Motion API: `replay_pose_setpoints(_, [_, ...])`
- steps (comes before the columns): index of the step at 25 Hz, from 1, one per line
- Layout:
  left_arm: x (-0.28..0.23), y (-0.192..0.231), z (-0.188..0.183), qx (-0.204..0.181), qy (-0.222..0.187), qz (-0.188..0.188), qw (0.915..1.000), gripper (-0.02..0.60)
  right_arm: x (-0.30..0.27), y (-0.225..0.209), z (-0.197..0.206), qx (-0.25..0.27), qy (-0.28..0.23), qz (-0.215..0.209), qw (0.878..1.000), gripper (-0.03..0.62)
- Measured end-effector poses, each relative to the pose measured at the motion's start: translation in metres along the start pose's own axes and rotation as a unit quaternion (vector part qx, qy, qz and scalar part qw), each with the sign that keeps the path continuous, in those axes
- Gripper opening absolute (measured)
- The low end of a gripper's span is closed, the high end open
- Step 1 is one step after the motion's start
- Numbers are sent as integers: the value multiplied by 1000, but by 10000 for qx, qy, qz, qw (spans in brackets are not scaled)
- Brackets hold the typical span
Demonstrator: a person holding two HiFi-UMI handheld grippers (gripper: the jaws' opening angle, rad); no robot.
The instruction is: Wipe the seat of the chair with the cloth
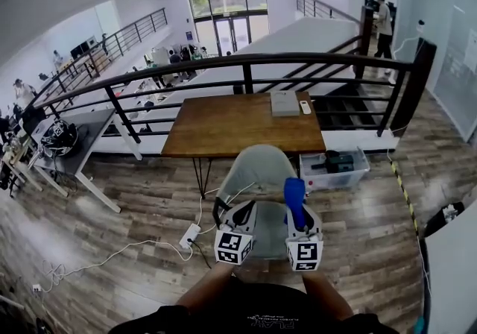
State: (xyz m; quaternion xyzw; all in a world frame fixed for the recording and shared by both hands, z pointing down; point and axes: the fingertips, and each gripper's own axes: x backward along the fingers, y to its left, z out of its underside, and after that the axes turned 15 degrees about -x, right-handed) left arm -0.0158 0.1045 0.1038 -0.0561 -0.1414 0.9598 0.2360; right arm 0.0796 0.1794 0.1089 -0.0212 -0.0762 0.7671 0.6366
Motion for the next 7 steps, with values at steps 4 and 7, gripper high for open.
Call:
replay_pose_setpoints(4, [1, -4, -1, 3, -24, 15, 10000, 6, 3, 2, -1, 23, 2, -25, 10000, 114])
replay_pose_setpoints(7, [0, -5, -5, 21, -86, -16, 10000, 6, 5, 2, -5, 174, -15, -53, 9998, 114])
